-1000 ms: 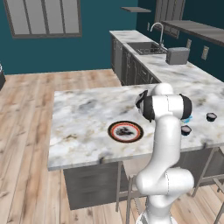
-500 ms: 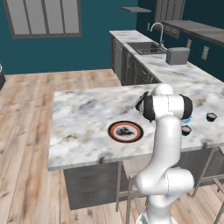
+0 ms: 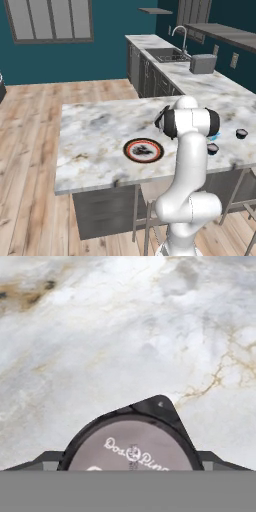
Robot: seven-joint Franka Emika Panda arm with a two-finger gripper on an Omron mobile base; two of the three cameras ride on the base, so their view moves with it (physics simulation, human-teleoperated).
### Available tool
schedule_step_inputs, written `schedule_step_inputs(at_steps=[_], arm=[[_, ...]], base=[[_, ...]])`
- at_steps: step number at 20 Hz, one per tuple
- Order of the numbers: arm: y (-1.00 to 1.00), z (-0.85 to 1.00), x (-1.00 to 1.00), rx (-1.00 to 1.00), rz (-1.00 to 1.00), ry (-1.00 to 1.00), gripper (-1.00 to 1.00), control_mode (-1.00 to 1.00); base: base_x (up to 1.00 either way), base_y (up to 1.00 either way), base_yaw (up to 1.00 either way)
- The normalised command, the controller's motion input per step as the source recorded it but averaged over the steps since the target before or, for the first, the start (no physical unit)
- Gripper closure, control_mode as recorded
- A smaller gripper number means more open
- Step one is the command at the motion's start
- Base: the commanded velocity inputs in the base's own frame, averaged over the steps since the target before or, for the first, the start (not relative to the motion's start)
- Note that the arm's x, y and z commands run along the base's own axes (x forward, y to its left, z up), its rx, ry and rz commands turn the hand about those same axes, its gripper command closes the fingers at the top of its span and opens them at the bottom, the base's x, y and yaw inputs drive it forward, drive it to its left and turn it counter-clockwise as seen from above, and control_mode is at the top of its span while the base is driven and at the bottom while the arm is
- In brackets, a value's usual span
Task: Place two yogurt containers on each plate.
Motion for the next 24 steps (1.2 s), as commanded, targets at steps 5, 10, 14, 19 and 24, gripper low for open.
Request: schedule_step_inputs(at_steps=[5,10,14,19,24], arm=[[0.01,0.06,-0.36,0.11,-0.03,0.04,1.0,-1.0],[0.2,0.43,-0.84,0.16,-0.01,-0.01,1.0,-1.0],[0.57,0.39,-0.82,0.01,0.0,-0.05,1.0,-1.0],[0.87,0.28,-0.65,-0.06,0.0,0.0,1.0,-1.0],[0.93,0.32,-0.3,-0.11,0.0,0.0,1.0,-1.0]], base=[[0.0,0.0,0.0],[0.0,0.0,0.0],[0.0,0.0,0.0],[0.0,0.0,0.0],[0.0,0.0,0.0]])
